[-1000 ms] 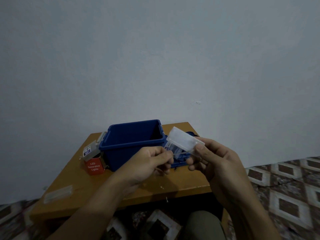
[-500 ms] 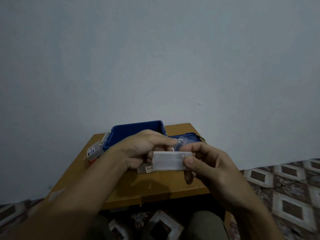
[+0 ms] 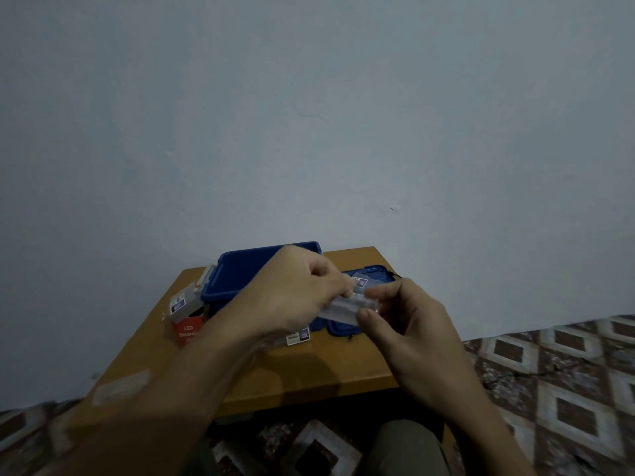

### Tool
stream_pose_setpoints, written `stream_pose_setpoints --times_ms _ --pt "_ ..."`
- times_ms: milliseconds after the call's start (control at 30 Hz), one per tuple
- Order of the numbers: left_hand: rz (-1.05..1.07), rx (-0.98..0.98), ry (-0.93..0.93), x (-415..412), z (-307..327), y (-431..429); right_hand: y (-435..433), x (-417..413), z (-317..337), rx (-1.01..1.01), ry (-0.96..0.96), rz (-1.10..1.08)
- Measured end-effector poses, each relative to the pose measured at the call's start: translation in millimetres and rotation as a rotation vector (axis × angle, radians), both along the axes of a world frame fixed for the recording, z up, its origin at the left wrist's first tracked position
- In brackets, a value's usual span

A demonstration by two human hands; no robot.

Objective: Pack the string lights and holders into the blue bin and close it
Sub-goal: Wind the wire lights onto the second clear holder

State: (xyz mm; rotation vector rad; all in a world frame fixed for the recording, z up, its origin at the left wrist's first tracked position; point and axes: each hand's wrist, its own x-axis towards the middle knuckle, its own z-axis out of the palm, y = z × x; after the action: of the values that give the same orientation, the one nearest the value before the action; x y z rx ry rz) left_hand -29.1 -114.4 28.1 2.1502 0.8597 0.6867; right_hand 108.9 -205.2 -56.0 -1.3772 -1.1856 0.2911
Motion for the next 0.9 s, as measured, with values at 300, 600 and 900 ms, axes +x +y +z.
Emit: stream_pose_setpoints --times_ms 300,600,900 --pt "-0.044 -0.463 -0.386 -5.0 -43.0 -18.4 0.8 -7.7 1.0 0.112 -0.019 -0.122" --pt "-0.030 -0.623 -0.329 -2.8 -38.5 -11.4 6.6 -11.9 -3.2 0.207 0.079 -0.118" --pt "-0.104 -0.461 -0.342 -3.1 -41.4 -10.5 1.8 -2.7 1.7 0.198 0.261 0.047"
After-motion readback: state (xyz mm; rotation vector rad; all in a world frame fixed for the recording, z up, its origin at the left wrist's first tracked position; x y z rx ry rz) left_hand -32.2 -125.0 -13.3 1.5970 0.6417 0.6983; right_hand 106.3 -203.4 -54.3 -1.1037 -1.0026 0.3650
